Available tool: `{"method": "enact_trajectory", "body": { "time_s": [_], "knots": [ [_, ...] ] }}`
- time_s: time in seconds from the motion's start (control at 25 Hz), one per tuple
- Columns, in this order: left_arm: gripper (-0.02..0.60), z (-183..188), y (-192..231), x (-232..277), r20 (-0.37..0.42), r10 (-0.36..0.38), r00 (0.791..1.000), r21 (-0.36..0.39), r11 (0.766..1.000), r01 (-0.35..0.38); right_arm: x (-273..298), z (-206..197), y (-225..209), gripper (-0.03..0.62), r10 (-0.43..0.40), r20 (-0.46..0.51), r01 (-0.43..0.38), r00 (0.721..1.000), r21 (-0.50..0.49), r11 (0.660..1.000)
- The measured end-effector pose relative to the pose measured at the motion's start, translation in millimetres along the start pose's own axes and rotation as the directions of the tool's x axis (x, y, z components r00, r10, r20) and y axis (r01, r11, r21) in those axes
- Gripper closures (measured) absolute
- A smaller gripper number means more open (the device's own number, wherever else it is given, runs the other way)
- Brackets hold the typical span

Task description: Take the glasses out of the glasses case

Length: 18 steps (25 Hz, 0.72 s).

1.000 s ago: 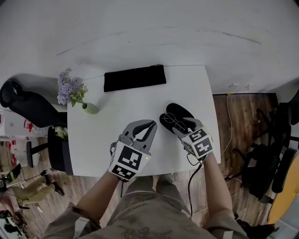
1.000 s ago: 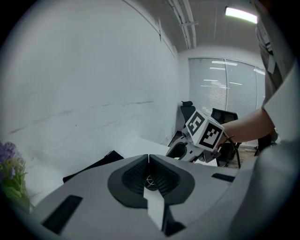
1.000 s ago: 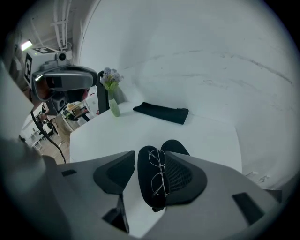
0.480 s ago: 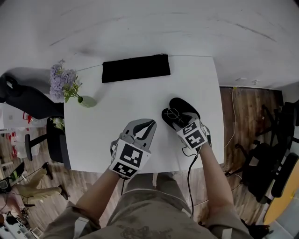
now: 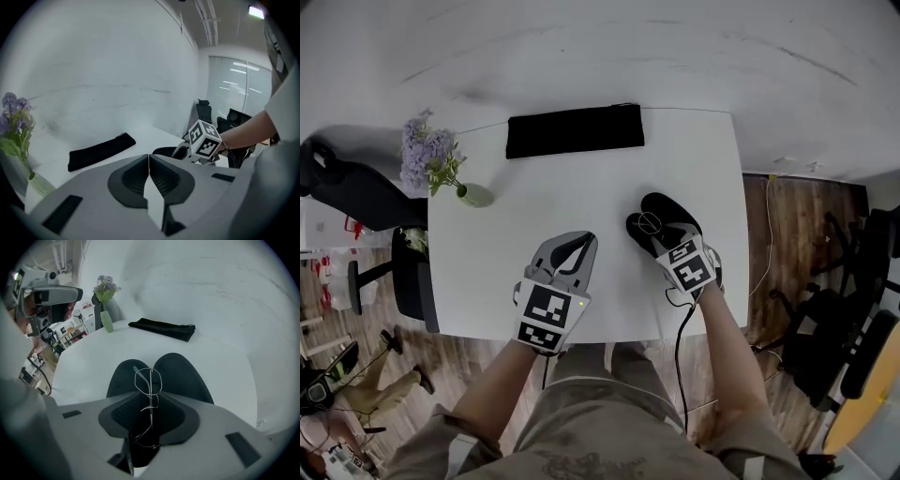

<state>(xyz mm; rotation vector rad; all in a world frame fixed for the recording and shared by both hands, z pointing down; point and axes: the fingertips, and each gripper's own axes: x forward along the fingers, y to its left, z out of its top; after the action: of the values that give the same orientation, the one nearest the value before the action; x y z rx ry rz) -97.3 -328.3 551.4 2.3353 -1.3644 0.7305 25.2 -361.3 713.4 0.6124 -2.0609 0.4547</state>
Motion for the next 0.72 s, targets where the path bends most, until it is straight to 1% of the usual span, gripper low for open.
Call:
{"method": "enact_trajectory", "body": {
  "time_s": [0.12, 0.28, 0.44, 0.6, 0.72],
  "knots": [
    [0.56, -1, 3, -5, 0.004, 0.036, 0.999, 0.029, 0.999, -0.036, -5, 3, -1, 0.467, -0.022, 0.028, 0.022, 0.999, 0.016, 1.0],
    [0.561, 3, 3, -15, 0.024, 0.046, 0.999, 0.032, 0.998, -0.047, -25, 15, -7, 0.467, -0.069, 0.109, 0.067, 0.992, 0.026, 0.997],
    [0.561, 13, 0, -26, 0.051, 0.057, 0.997, 0.041, 0.997, -0.059, -60, 37, -2, 0.467, -0.086, 0.181, 0.083, 0.98, 0.026, 0.996],
    [0.56, 31, -6, -44, 0.097, 0.071, 0.993, 0.062, 0.995, -0.077, -108, 64, 6, 0.467, -0.103, 0.287, 0.099, 0.953, 0.026, 0.995],
    [0.561, 49, -10, -61, 0.143, 0.082, 0.986, 0.078, 0.993, -0.094, -151, 84, 11, 0.467, -0.127, 0.37, 0.124, 0.92, 0.031, 0.992]
  ]
}}
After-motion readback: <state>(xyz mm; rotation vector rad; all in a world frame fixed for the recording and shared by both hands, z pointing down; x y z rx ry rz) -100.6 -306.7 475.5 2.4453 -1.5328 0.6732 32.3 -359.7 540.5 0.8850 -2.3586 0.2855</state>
